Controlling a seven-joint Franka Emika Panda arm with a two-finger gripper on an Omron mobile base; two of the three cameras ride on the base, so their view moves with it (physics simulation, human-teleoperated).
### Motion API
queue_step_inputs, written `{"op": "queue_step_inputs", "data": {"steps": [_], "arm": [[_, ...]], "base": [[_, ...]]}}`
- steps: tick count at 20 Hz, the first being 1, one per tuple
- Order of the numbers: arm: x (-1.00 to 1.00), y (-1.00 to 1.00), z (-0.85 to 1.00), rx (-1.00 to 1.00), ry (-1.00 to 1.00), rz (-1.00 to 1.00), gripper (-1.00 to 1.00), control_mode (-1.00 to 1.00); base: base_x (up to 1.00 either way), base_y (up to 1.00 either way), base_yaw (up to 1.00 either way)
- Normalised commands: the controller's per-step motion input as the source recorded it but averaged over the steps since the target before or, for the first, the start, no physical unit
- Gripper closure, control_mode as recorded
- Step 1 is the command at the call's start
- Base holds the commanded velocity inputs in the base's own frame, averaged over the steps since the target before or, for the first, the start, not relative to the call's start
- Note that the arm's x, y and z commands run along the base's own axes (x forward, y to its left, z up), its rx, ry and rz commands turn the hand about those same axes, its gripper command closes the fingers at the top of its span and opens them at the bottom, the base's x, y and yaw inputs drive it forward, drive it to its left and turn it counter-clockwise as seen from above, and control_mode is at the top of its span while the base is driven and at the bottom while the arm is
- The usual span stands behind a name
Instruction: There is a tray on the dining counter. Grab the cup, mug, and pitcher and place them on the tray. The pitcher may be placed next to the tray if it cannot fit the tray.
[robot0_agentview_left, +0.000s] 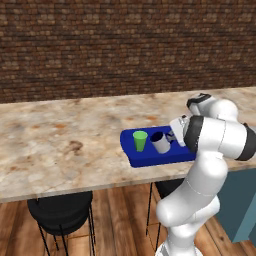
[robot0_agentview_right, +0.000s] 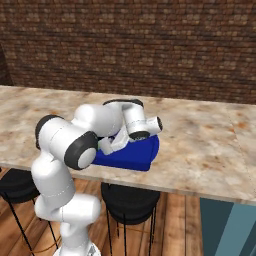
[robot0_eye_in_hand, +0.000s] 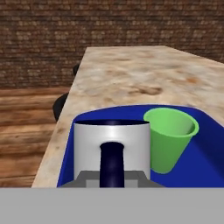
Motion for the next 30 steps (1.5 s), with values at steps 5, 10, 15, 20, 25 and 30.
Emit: {"op": "queue_step_inputs", "data": {"steps": [5, 10, 15, 20, 25, 30], "arm": [[0.00, 0.22, 0.00, 0.00, 0.01, 0.03, 1.00, -1.00], [0.00, 0.19, 0.00, 0.00, 0.00, 0.03, 1.00, -1.00], [0.00, 0.13, -0.03, 0.00, 0.01, 0.05, 1.00, -1.00], [0.04, 0.01, -0.12, 0.00, 0.00, 0.06, 1.00, -1.00], [0.13, 0.00, -0.11, 0.00, 0.00, 0.05, 1.00, -1.00], [0.12, 0.00, -0.11, 0.00, 0.00, 0.05, 1.00, -1.00]], "base": [[0.00, 0.00, 0.00], [0.00, 0.00, 0.00], [0.00, 0.00, 0.00], [0.00, 0.00, 0.00], [0.00, 0.00, 0.00], [0.00, 0.00, 0.00]]}}
